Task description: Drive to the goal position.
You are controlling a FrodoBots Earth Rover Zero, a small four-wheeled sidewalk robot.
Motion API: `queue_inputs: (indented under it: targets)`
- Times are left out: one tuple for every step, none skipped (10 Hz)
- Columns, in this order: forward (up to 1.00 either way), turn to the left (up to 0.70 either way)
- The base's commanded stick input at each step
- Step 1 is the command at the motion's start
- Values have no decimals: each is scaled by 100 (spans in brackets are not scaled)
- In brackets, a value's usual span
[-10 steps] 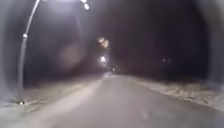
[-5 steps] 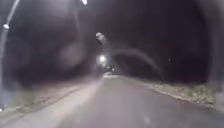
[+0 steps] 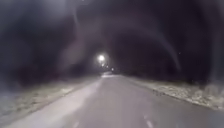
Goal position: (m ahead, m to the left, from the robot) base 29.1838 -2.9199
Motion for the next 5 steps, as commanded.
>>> queue_inputs:
  targets:
    - [100,11]
    - [100,9]
    - [100,9]
    - [100,9]
    - [100,9]
